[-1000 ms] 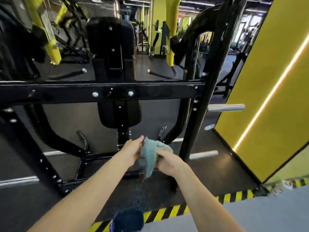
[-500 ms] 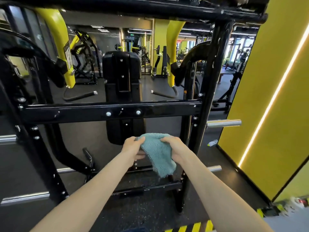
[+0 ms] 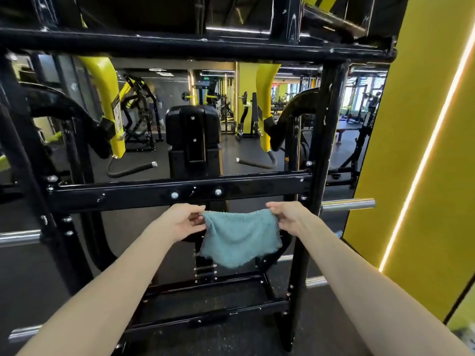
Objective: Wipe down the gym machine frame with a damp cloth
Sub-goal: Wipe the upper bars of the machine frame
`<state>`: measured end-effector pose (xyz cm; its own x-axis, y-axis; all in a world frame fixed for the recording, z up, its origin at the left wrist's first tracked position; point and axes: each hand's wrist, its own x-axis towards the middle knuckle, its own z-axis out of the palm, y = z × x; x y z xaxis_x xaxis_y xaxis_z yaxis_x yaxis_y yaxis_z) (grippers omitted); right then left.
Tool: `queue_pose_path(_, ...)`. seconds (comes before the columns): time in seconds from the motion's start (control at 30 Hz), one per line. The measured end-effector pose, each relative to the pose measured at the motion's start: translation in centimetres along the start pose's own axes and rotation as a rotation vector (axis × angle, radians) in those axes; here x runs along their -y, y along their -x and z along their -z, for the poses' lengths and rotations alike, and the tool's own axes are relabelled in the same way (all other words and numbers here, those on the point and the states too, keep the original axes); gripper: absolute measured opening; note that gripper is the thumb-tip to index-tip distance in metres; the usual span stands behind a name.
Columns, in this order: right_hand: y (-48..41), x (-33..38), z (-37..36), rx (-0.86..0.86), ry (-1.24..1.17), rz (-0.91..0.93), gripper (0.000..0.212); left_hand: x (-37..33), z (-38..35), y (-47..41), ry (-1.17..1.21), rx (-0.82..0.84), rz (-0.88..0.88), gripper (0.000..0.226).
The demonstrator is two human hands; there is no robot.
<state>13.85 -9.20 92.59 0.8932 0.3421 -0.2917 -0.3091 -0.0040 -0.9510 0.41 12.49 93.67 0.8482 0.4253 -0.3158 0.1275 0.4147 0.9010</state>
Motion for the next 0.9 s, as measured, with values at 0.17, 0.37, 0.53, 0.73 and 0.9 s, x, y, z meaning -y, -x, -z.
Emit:
queue_pose_path(0.17,0.6,2.2,0.2,0.02,0.318,0.152,0.031,-1.3,0.9,-0.5,-0.119,-0.034,-0.116,0.036)
queue_pose_path(0.37,1.6,4.0,-0.4,0.052,0.82,0.255,0.041,-3.4,2.1,-0.2,-0.554,0.039,-0.142,0.034)
queue_pose_path(0.53,1.3,5.3,-0.6,-0.08,1.084,0.405,0.022,-4.4,2.7,-0.8,-1.068,-0.139,-0.414,0.019)
queue_pose_path(0.73,0.9,5.3,0.7,-0.029,0.739,0.314,0.055,-6.3,4.2,-0.2,-0.944,0.011,-0.378,0.022)
queue_pose_path(0.9,1.1,5.0,-0.2,-0.069,0.498,0.296,0.032,-6.1,4.9,-0.6,-0.694,0.069,-0.294,0.033)
